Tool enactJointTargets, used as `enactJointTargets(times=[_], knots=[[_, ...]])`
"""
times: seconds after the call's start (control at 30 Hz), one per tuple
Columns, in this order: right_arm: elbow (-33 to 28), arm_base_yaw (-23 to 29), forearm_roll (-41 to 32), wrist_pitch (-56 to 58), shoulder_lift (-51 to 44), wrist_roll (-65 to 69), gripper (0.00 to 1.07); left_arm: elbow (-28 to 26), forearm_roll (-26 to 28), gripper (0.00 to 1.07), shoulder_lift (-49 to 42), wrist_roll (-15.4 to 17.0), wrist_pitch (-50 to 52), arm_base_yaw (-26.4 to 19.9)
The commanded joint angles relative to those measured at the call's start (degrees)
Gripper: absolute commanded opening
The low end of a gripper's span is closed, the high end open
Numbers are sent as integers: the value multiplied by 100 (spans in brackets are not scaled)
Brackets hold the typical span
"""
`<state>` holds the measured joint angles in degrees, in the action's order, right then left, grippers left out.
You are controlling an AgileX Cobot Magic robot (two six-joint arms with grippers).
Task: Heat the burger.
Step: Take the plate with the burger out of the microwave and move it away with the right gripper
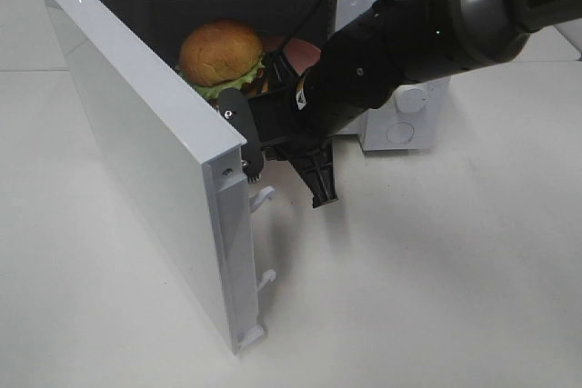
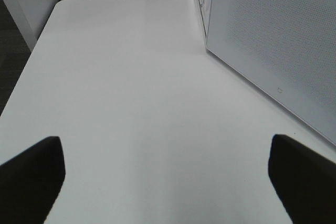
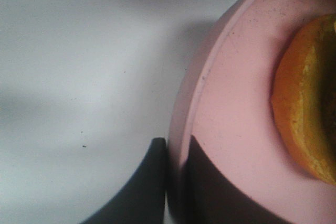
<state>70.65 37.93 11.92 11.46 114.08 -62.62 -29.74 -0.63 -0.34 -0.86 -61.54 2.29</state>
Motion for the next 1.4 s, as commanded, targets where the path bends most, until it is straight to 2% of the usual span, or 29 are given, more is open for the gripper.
enactJointTargets(times=[0.03,0.27,1.0,1.4], knots=[[-172,-40,-34,-470,-286,52,0,0,-6,98,-11,6,17,-23],[-819,-40,-401,-1008,-705,52,0,0,-6,98,-11,6,17,-23],[-2023,-29,-435,-1261,-1753,52,0,0,-6,98,-11,6,17,-23],[-2830,-29,-401,-1243,-2653,52,0,0,-6,98,-11,6,17,-23]])
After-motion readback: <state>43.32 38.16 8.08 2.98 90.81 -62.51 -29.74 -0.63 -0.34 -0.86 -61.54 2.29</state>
